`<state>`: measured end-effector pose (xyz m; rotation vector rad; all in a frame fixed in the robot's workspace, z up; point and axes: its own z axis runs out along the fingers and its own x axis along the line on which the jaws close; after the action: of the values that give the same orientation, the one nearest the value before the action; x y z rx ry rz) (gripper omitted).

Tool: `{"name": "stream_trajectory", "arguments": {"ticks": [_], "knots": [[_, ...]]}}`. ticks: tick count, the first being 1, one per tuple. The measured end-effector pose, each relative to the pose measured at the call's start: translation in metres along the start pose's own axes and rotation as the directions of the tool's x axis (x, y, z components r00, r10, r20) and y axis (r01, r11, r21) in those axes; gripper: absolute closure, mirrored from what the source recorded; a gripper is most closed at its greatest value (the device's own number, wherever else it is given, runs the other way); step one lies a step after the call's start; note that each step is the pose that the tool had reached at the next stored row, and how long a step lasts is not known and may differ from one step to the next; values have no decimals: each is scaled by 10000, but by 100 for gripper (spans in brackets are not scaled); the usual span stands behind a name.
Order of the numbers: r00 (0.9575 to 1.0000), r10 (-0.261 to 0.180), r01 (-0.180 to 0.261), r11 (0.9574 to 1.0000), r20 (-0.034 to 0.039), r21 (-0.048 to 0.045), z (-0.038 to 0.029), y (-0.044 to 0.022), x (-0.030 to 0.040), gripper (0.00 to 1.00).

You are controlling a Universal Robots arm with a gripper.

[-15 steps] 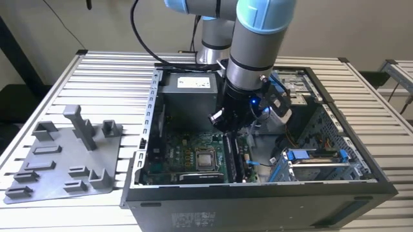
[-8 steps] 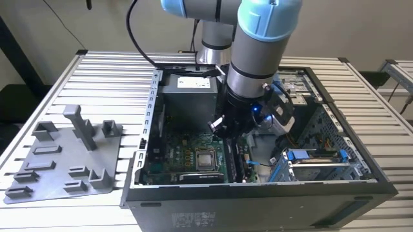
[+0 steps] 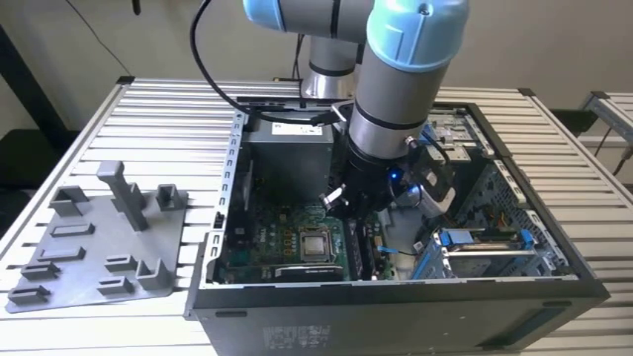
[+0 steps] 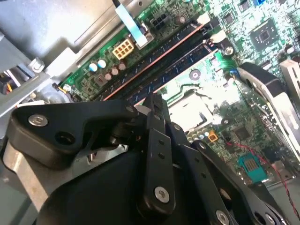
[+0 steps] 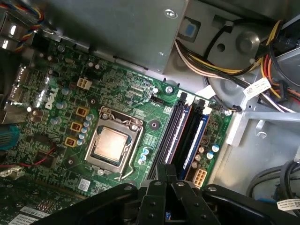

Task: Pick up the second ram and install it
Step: 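Press down the second ram until it locks into place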

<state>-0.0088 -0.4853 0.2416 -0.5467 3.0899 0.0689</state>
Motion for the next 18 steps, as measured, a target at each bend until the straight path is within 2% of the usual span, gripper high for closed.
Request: {"name": "stream_trajectory", "arguments": {"ticks": [9, 11, 12, 14, 18], "knots": [[10000, 0, 0, 10000, 2, -7, 0, 0, 0, 89], [10000, -68, 68, 10000, 33, 5, 1, 0, 1, 89], [9999, -142, 142, 9999, 68, 21, 3, 0, 1, 89], [9992, -386, 386, 9993, 74, 22, 4, 1, 1, 89], [9939, -1104, 1104, 9939, 47, 15, 11, 1, 3, 89]]}}
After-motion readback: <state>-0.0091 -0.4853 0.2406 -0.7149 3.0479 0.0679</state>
